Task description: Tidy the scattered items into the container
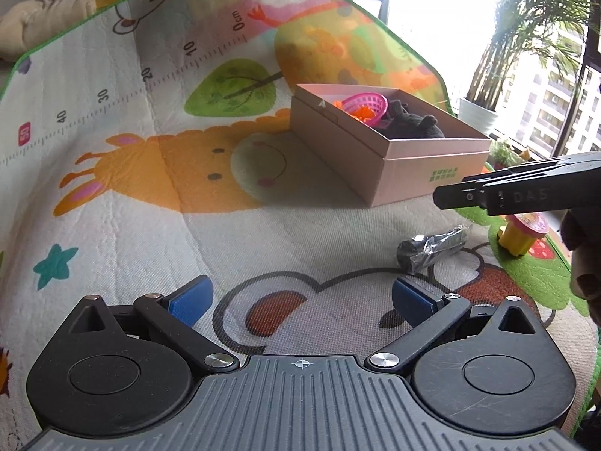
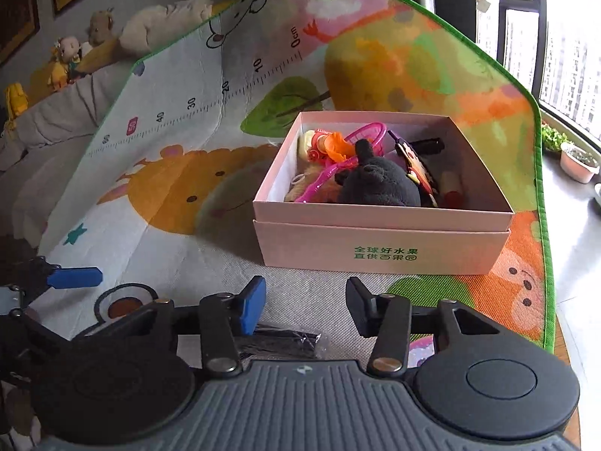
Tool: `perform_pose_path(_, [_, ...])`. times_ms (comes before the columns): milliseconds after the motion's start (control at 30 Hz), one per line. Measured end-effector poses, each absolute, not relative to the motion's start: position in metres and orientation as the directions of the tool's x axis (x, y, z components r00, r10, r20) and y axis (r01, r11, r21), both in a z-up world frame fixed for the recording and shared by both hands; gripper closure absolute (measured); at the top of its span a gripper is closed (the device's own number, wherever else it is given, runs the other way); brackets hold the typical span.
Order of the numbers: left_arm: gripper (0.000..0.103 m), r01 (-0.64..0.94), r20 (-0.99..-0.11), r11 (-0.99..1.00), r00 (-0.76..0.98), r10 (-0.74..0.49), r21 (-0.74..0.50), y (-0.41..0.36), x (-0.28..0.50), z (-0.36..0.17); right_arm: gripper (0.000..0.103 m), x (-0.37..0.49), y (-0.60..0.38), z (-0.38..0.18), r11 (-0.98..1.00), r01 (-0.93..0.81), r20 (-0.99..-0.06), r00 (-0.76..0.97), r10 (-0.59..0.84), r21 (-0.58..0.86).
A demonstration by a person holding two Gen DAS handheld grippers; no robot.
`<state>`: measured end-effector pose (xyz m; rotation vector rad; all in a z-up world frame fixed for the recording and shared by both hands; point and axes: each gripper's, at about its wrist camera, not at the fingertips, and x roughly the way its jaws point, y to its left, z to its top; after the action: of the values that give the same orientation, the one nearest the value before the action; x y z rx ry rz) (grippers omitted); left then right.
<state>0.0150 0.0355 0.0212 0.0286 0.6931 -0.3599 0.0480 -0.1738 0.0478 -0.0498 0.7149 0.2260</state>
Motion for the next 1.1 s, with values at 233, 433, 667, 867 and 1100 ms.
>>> perform_pose_path(233, [0.000, 0.380, -0.606, 0.917, 0.704, -0.370, -0.117, 0.038, 0.011, 0.025, 0.057, 0.038, -0.175, 0.036, 0.969, -0.225, -0.680, 0.696, 0.231, 0.099])
perform_pose_path(433, [0.000, 0.359, -0.631, 0.927, 0.697, -0.341, -0.105, 0.035, 0.014, 0.022, 0.022, 0.009, -0.172, 0.041, 0.969, -0.218, -0.611, 0.754, 0.241, 0.113])
perform_pose_path(667, [0.000, 0.273, -0.633, 0.958, 0.726, -0.268, -0.091, 0.045, 0.018, 0.026, 0.002, 0.003, -0.154, 0.032, 0.977, -0.196, -0.613, 0.763, 0.205, 0.084])
perform_pose_path(867, [0.000, 0.253, -0.628, 0.961, 0.731, -0.265, -0.111, 0.054, 0.020, 0.028, 0.000, 0.023, -0.140, 0.018, 0.977, -0.191, -0.669, 0.715, 0.202, 0.091])
perform_pose_path(1100, [0.000, 0.238, -0.634, 0.965, 0.732, -0.250, -0.106, 0.056, 0.022, 0.027, 0.017, 0.018, -0.124, 0.011, 0.971, -0.238, -0.668, 0.724, 0.169, -0.013])
